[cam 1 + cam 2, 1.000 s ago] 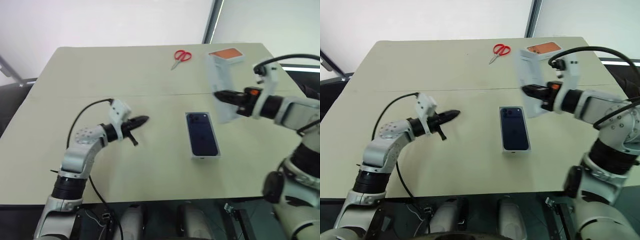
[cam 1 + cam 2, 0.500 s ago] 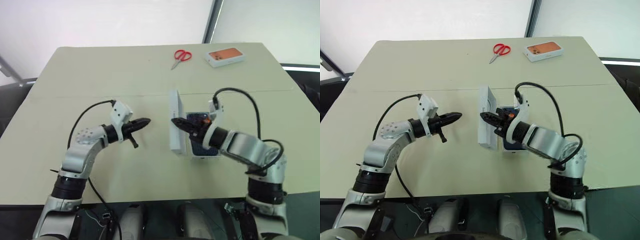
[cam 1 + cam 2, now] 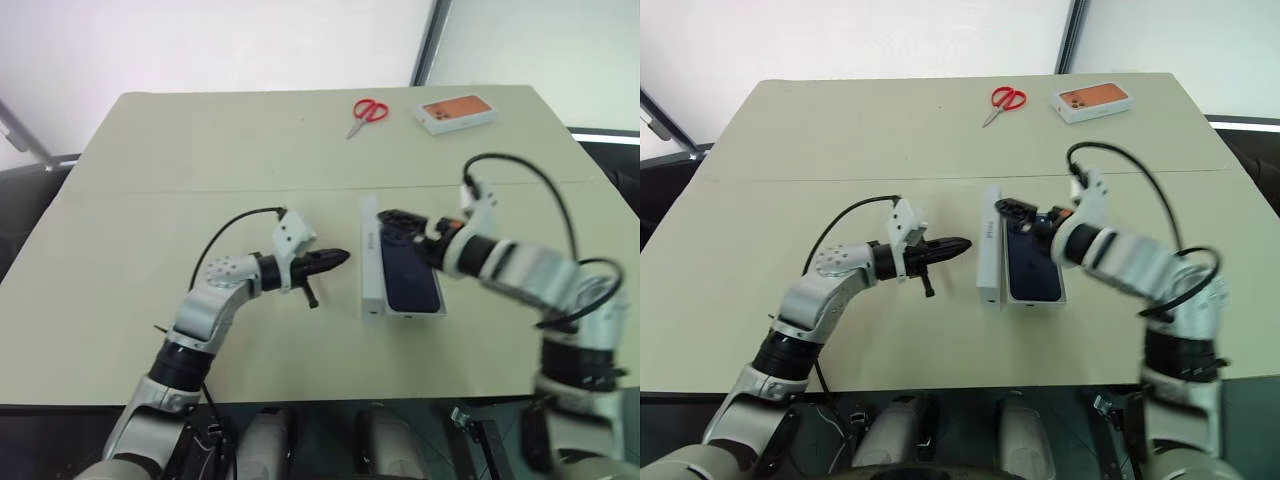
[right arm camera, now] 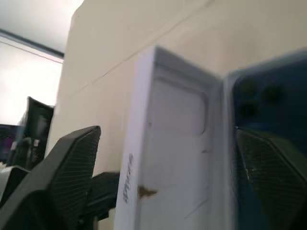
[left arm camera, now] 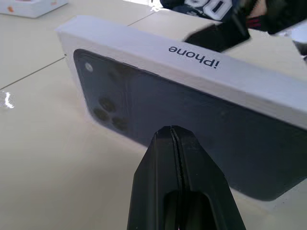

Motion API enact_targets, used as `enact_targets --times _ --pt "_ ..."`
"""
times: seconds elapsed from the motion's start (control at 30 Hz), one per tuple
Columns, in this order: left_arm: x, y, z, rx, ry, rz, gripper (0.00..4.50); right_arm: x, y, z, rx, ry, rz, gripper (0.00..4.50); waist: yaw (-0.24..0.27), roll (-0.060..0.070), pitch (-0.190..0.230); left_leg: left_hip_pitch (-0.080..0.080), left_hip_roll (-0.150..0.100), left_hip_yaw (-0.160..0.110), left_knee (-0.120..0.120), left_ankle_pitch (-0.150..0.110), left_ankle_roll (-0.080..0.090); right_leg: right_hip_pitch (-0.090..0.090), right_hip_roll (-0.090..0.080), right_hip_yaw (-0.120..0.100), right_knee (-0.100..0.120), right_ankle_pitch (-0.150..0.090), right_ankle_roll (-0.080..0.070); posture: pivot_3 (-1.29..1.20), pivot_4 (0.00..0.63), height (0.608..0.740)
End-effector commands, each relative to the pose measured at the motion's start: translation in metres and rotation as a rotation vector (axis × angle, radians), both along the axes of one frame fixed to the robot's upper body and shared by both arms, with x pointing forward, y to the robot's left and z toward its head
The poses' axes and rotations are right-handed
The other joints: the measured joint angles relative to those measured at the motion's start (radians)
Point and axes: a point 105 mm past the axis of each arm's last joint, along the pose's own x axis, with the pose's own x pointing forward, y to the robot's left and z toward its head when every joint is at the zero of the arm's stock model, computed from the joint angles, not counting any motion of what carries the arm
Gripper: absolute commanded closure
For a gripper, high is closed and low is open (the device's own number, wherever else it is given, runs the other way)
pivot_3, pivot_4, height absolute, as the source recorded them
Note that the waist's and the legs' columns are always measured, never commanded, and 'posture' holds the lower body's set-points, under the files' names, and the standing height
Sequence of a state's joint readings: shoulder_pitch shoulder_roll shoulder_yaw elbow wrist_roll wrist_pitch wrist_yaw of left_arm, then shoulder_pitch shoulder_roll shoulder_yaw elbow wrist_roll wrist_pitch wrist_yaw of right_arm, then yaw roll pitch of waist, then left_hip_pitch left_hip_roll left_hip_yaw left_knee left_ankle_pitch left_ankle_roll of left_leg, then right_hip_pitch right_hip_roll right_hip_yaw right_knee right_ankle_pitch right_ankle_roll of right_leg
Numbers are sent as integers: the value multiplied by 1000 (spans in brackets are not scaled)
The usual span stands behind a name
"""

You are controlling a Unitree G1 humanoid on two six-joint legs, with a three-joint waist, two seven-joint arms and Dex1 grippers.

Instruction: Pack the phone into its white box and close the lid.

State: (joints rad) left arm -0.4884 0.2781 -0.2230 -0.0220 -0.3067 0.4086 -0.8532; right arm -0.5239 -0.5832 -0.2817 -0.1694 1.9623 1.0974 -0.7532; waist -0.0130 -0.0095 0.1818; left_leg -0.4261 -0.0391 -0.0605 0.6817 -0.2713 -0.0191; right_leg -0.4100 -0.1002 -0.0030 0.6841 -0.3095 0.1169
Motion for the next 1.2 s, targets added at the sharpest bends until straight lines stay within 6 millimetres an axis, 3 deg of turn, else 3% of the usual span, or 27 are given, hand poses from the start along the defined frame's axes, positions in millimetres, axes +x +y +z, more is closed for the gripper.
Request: enact_targets --times 0.03,0.23,0.33,0.4,0.57,0.67,0.8,0.9,1.03,1.2 --pt "-4 -21 7 -8 -34 -63 4500 -5 -10 23 -142 -94 79 136 0 0 0 0 1 0 0 0 1 0 0 0 0 0 0 0 150 697" --pt "-7 -54 7 -18 -27 -112 4500 -2 -32 26 -417 -185 86 136 1 0 0 0 2 0 0 -1 2 1 1 0 -1 0 0 0 150 697" --pt "-7 -58 8 -19 -36 -116 4500 -2 -39 22 -548 -221 109 136 2 0 0 0 1 0 1 -1 2 1 1 0 -2 0 0 0 150 697" --pt "-4 -55 11 -27 -43 -97 4500 -1 -44 18 -632 -242 117 136 2 0 0 0 2 0 1 -1 2 1 1 0 -2 0 0 0 150 697" --pt "19 -7 28 -63 -42 74 4500 1 -60 7 -829 -285 154 136 -1 0 0 0 2 0 1 -1 2 1 1 0 -2 0 0 0 150 697" --pt "25 17 25 -30 -19 150 4500 0 -65 3 -889 -299 185 1023 1 0 0 0 2 0 0 -1 2 0 1 0 -1 0 0 0 150 697" --pt "16 41 10 71 44 170 4500 -2 -63 -3 -959 -335 244 3054 3 0 0 0 1 -1 1 -1 2 1 0 0 -2 0 0 0 150 697" --pt "4 40 -2 159 76 110 4500 -2 -63 -7 -1027 -360 279 4488 4 0 0 0 1 -1 0 -1 2 1 0 0 -2 0 0 0 150 697" --pt "4 27 -15 245 101 103 4500 0 -65 -14 -1123 -379 323 4488 8 0 0 0 -1 -1 1 -1 1 1 -2 0 -2 0 0 0 150 697" --pt "4 -11 -27 320 152 65 4500 0 -59 -24 -1189 -403 410 4488 9 0 0 0 -1 -1 1 -1 1 1 -2 0 -3 0 0 0 150 697"
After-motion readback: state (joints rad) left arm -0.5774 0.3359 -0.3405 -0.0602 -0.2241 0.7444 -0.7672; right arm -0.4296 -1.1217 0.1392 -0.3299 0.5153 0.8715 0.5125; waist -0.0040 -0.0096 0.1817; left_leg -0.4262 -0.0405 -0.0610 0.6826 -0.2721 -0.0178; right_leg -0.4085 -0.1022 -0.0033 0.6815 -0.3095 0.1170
